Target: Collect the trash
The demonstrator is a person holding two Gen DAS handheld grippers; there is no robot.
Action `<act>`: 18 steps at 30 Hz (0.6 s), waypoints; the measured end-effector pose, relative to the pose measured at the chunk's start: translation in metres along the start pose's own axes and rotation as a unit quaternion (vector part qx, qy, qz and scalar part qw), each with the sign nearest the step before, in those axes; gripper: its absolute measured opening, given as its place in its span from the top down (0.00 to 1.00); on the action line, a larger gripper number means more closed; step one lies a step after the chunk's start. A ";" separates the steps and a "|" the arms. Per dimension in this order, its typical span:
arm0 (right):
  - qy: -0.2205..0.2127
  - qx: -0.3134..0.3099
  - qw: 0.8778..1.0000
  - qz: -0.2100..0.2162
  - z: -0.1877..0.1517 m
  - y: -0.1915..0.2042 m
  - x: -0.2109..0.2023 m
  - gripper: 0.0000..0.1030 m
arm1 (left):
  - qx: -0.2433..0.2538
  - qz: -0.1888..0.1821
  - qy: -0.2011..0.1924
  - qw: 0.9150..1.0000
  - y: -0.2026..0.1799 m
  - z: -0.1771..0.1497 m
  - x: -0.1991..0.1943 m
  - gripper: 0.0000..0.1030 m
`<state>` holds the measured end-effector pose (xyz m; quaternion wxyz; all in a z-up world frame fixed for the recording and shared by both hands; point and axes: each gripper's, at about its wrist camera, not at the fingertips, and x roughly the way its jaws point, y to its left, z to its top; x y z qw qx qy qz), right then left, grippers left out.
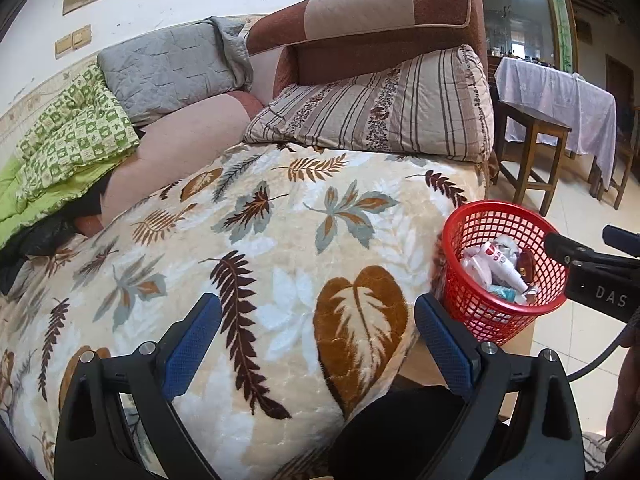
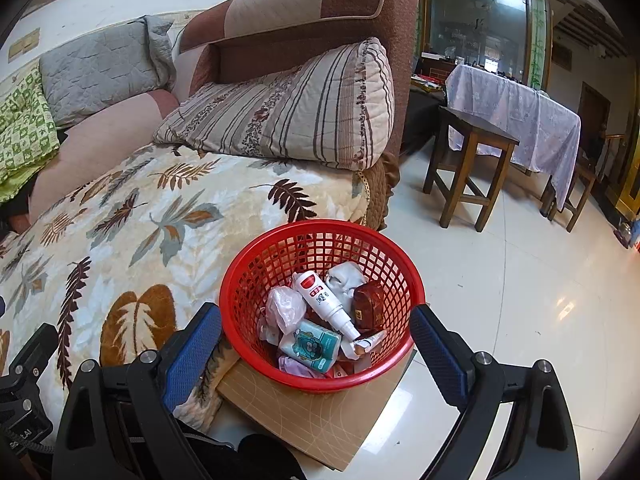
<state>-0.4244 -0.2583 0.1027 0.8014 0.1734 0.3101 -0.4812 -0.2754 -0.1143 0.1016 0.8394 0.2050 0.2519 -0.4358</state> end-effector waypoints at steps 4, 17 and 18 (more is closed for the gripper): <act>0.000 0.001 1.000 0.000 0.000 -0.001 0.000 0.06 | 0.000 0.010 -0.004 1.000 -0.001 0.000 0.000 0.06; 0.002 0.004 1.000 -0.002 -0.003 -0.001 0.002 0.06 | 0.008 0.012 -0.002 1.000 -0.005 -0.001 0.000 0.06; 0.001 0.003 1.000 -0.002 -0.003 -0.001 0.002 0.06 | 0.008 0.011 -0.002 1.000 -0.005 -0.001 0.000 0.06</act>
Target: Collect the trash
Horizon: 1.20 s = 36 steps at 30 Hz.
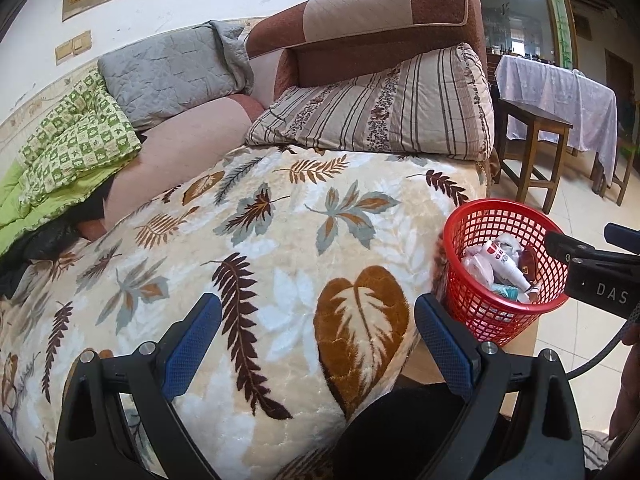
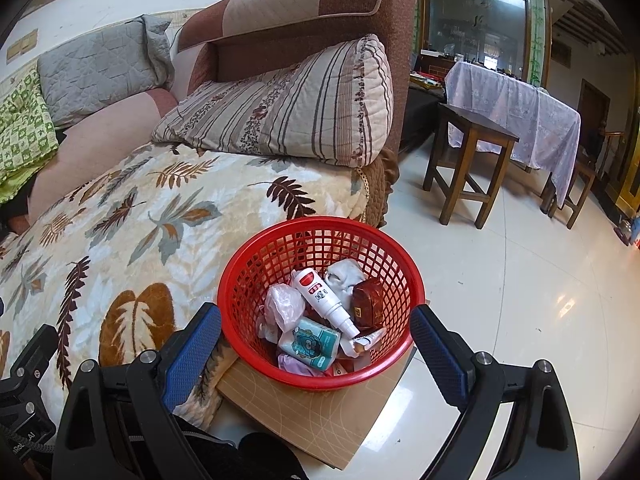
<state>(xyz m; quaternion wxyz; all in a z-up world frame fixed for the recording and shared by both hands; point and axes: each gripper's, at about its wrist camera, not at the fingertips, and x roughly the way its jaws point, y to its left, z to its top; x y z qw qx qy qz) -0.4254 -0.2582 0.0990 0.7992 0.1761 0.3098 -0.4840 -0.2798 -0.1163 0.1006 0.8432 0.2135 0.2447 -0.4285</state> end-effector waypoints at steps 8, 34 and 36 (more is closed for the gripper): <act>0.001 0.000 1.000 0.001 0.000 0.000 0.001 0.06 | 0.001 -0.006 0.000 1.000 -0.002 0.000 0.000 0.06; 0.028 -0.011 0.999 -0.023 0.002 0.011 0.036 0.05 | -0.037 -0.020 0.032 0.999 0.023 -0.008 0.029 0.06; 0.025 -0.014 0.999 -0.023 0.007 0.016 0.041 0.05 | -0.041 -0.021 0.034 0.998 0.028 -0.009 0.032 0.06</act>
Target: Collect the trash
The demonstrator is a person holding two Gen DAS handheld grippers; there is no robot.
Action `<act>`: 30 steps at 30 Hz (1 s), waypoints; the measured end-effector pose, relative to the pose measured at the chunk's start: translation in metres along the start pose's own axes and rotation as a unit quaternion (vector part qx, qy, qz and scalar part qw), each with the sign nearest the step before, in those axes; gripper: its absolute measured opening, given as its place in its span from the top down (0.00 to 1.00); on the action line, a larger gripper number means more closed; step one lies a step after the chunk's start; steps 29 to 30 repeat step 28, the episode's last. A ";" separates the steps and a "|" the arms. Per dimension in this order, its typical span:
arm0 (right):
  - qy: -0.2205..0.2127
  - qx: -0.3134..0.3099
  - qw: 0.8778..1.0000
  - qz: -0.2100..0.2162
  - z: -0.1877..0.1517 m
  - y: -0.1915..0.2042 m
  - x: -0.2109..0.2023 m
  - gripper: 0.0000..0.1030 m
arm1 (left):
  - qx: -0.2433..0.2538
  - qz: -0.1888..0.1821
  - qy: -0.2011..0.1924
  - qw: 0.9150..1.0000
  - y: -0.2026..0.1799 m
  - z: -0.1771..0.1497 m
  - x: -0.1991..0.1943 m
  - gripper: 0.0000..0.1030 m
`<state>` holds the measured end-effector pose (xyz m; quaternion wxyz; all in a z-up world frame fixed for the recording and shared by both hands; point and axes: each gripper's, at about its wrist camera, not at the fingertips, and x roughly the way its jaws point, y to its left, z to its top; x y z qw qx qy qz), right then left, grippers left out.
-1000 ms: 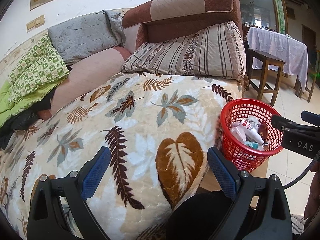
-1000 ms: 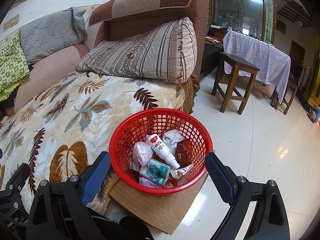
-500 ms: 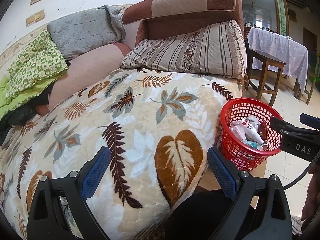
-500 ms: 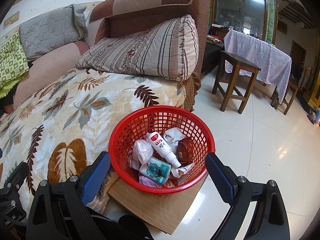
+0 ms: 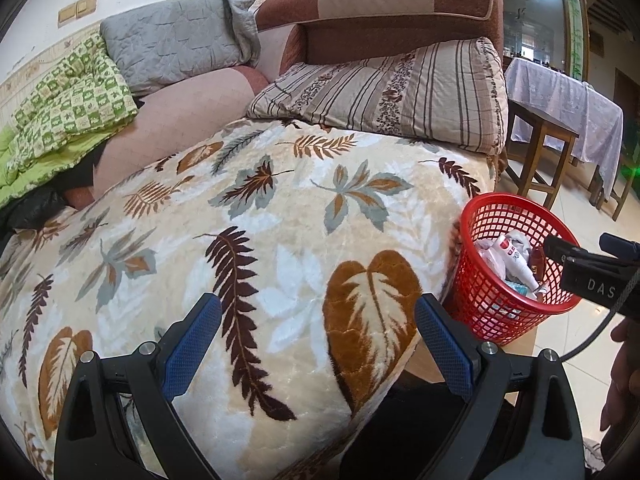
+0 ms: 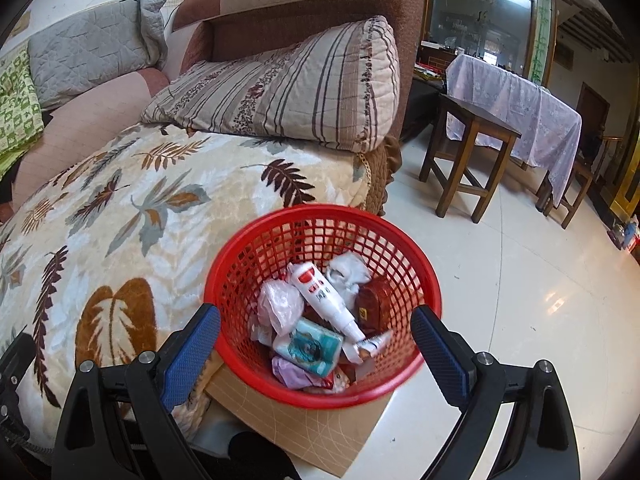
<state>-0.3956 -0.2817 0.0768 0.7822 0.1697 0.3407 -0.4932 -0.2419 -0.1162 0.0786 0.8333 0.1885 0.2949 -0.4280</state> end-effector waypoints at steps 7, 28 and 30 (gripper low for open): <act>-0.006 -0.093 0.993 0.071 0.043 0.075 0.040 0.01 | -0.096 0.060 0.011 0.993 0.086 0.007 0.015 0.06; 0.081 -0.190 0.961 0.182 0.029 0.374 0.121 0.00 | -0.300 0.215 0.132 0.920 0.296 -0.050 0.089 0.00; 0.081 -0.190 0.961 0.182 0.029 0.374 0.121 0.00 | -0.300 0.215 0.132 0.920 0.296 -0.050 0.089 0.00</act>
